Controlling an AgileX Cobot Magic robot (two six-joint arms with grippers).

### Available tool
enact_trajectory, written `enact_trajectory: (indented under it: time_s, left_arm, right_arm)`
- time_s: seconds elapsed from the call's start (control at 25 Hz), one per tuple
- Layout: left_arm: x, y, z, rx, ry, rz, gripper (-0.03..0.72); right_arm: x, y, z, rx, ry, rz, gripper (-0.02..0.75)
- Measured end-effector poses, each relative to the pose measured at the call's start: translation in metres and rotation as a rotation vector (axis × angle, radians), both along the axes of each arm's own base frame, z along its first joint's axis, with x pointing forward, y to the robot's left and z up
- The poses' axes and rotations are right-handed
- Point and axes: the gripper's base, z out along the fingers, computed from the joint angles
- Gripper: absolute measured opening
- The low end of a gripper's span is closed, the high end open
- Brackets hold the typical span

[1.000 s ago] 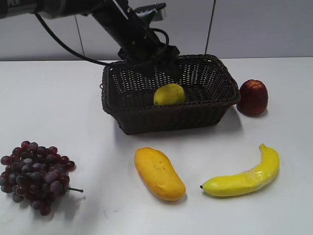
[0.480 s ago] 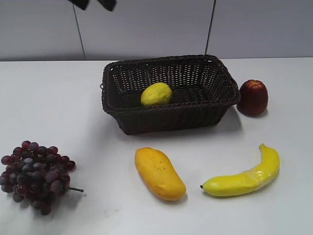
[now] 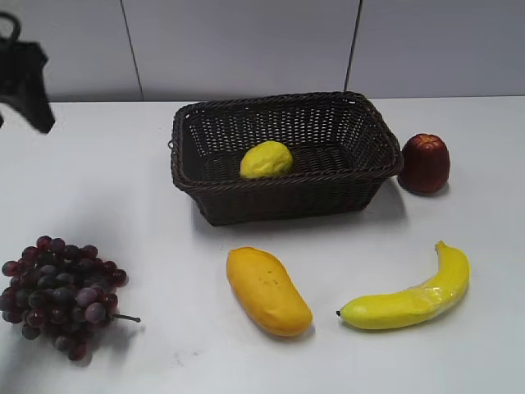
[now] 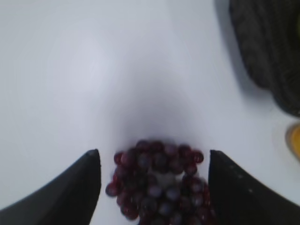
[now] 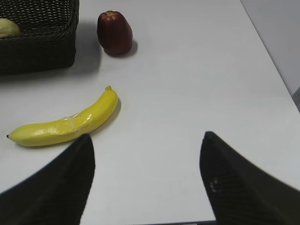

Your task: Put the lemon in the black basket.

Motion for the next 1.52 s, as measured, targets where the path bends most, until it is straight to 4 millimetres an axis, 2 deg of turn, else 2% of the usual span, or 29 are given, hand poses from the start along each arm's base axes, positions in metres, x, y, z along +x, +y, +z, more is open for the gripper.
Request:
enact_trajectory:
  time_s: [0.12, 0.28, 0.56, 0.72, 0.88, 1.04, 1.24, 1.52]
  left_arm:
    - [-0.040, 0.013, -0.017, 0.009, 0.086, 0.029, 0.535]
    - [-0.097, 0.018, -0.027, -0.004, 0.132, 0.037, 0.533]
    - [-0.179, 0.024, -0.025, -0.028, 0.018, 0.065, 0.533]
    - [-0.223, 0.028, -0.011, -0.051, -0.165, 0.068, 0.533]
    - [-0.267, 0.033, 0.002, -0.075, -0.427, 0.072, 0.531]
    - [-0.307, 0.040, 0.006, -0.071, -0.652, 0.073, 0.522]
    - [-0.335, 0.046, -0.001, -0.041, -0.804, 0.081, 0.517]
    - [-0.331, 0.047, -0.024, -0.019, -0.762, 0.083, 0.516]
  right_arm:
    - [0.000, 0.000, 0.000, 0.000, 0.000, 0.000, 0.571]
    - [0.000, 0.000, 0.000, 0.000, 0.000, 0.000, 0.571]
    - [0.000, 0.000, 0.000, 0.000, 0.000, 0.000, 0.571]
    - [0.000, 0.000, 0.000, 0.000, 0.000, 0.000, 0.571]
    - [0.000, 0.000, 0.000, 0.000, 0.000, 0.000, 0.571]
    - [0.000, 0.000, 0.000, 0.000, 0.000, 0.000, 0.571]
    - [0.000, 0.000, 0.000, 0.000, 0.000, 0.000, 0.571]
    - [0.000, 0.000, 0.000, 0.000, 0.000, 0.000, 0.571]
